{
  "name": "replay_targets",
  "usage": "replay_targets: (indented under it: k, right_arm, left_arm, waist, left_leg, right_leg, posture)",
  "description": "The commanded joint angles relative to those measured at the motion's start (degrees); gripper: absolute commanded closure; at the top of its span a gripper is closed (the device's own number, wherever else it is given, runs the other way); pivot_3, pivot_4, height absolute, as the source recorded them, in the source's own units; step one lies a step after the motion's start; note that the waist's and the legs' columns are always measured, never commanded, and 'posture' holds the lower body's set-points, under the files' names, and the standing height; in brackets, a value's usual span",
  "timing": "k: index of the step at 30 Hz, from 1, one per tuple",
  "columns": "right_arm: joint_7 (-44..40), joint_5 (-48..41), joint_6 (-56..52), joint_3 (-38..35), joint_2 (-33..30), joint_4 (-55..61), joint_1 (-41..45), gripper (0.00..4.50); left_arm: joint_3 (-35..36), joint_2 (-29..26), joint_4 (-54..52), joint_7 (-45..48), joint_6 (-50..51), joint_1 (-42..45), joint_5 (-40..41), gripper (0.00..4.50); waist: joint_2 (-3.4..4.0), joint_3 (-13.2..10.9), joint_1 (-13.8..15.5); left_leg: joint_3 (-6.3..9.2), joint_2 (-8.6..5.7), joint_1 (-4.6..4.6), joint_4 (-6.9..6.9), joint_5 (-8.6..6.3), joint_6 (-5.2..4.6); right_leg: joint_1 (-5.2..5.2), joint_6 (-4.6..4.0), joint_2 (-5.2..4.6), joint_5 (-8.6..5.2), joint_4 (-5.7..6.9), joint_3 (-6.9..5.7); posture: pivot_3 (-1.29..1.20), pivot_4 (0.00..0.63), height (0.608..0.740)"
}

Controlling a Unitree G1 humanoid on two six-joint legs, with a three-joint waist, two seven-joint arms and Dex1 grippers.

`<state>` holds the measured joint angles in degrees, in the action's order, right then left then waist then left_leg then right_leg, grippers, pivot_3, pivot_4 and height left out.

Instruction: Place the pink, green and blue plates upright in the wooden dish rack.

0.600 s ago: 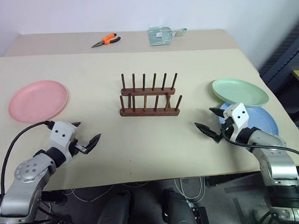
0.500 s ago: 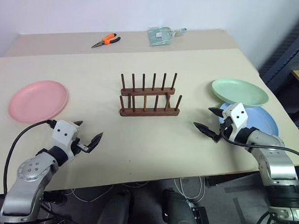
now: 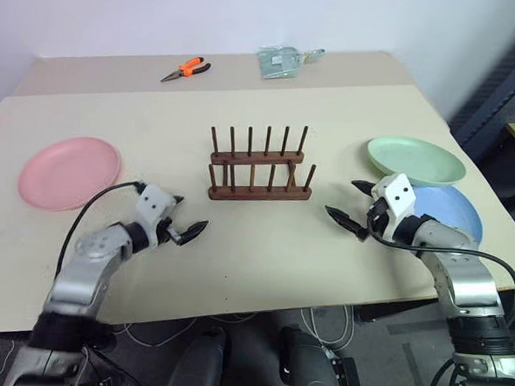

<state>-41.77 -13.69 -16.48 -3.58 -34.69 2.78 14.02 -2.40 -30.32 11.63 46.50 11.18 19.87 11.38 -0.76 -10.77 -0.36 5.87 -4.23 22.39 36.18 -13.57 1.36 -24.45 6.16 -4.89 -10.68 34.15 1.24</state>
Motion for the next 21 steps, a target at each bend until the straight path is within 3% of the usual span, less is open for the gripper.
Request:
replay_targets:
  k: [1,4,6,13,17,21]
  right_arm:
    - [2.57,-0.24,-0.93,-2.7,-0.33,5.98,-2.13,0.05]
    - [4.76,-0.24,-2.01,-4.28,-0.46,9.52,-5.08,0.05]
    - [6.21,-0.4,-3.08,-5.75,-0.43,12.51,-7.67,0.0]
    - [8.73,-0.19,-4.96,-7.48,-0.41,17.49,-12.81,0.0]
    - [8.98,-0.01,-5.24,-7.27,-0.71,17.42,-12.56,0.0]
    - [8.28,0.24,-4.11,-7.56,-1.4,14.59,-11.34,0.0]
  left_arm:
    - [-4.17,2.45,14.9,6.56,-5.38,9.25,-2.74,0.0]
    - [-7.02,4.37,26.22,9.67,-10.86,15.47,-6.15,0.0]
    - [-7.58,5.65,31.87,10.86,-13.4,18.73,-7.17,0.5]
    - [-7.88,6.0,35.48,17.94,-18.83,20.49,-6.98,3.7]
    - [-8.25,5.24,29.82,21.02,-19.39,18.16,-6.51,3.72]
    - [-9.91,3.61,15.12,25.07,-16.99,12.27,-4.68,3.72]
  waist:
    - [0.02,0.02,0.07]
    - [0.01,0.03,-0.06]
    - [0.05,0.08,-0.07]
    - [0.06,0.12,-0.32]
    - [0.06,0.12,-0.37]
    - [0.06,0.11,-0.37]
  left_leg:
    - [0.0,-0.02,-0.01,0.01,0.0,0.0]
    - [-0.03,-0.03,-0.01,0.0,0.0,-0.01]
    - [-0.02,-0.04,-0.02,-0.01,0.0,-0.01]
    - [0.02,-0.02,-0.09,0.03,0.0,-0.01]
    - [0.05,0.0,-0.1,0.0,-0.01,-0.02]
    - [0.18,-0.01,-0.08,-0.01,-0.02,-0.04]
  right_leg:
    - [0.02,0.01,-0.01,0.0,0.02,0.0]
    - [0.01,0.05,-0.05,0.01,-0.01,0.01]
    - [0.02,0.08,-0.07,0.0,0.01,0.01]
    - [0.1,0.11,-0.07,0.01,0.04,0.03]
    - [0.1,0.12,-0.05,0.0,0.05,0.02]
    - [0.1,0.15,-0.07,-0.02,0.04,0.03]
  posture:
    - [0.0,0.15,0.739]
    - [0.0,0.15,0.739]
    - [0.0,0.15,0.739]
    - [0.0,0.15,0.739]
    - [0.0,0.15,0.739]
    - [0.0,0.15,0.739]
